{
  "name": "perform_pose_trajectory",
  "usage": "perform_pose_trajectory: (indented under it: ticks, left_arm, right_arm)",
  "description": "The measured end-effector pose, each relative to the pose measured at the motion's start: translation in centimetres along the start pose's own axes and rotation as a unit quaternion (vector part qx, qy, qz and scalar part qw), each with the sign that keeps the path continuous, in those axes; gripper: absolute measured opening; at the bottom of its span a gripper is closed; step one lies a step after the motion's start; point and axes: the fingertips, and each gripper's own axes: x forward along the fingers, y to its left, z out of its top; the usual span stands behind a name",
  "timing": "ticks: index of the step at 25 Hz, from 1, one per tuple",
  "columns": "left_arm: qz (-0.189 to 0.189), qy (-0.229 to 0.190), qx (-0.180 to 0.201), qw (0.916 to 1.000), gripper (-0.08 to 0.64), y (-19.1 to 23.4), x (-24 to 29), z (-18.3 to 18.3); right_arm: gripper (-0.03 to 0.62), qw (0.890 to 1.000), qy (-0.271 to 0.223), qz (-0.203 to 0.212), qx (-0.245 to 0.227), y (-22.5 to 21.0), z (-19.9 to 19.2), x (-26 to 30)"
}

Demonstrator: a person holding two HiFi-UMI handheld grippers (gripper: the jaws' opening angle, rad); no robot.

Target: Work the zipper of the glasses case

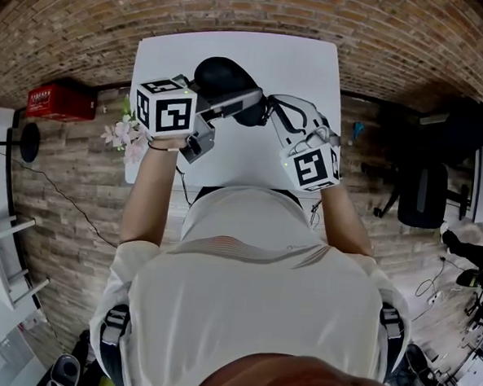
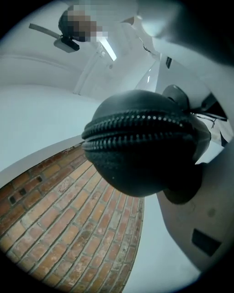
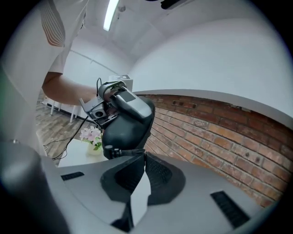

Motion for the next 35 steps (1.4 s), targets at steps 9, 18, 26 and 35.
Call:
perform_pose_trajectory:
  ticks: [9, 18, 26, 35]
  left_arm:
    - [-0.013, 0.094, 0.027, 0.9951, 0.267, -0.8, 0.6, -3.1]
    - [-0.012, 0.2, 0.075, 0.9768, 0.267, -0.6, 1.0, -7.6]
    - [0.012, 0.312, 0.114, 0.9432, 0.267, 0.3, 1.3, -12.6]
    - [0.035, 0.409, 0.167, 0.8965, 0.267, 2.1, 0.5, -15.5]
  right_arm:
    - [0.058, 0.999, -0.012, 0.025, -0.042, 0.9, 0.4, -0.1]
    - [0.058, 0.997, -0.02, 0.032, -0.063, 1.1, 1.1, 0.3]
    - [0.061, 0.994, -0.018, 0.041, -0.104, 1.3, 1.5, 0.5]
    - [0.061, 0.982, -0.014, 0.07, -0.172, 2.7, 1.4, 0.5]
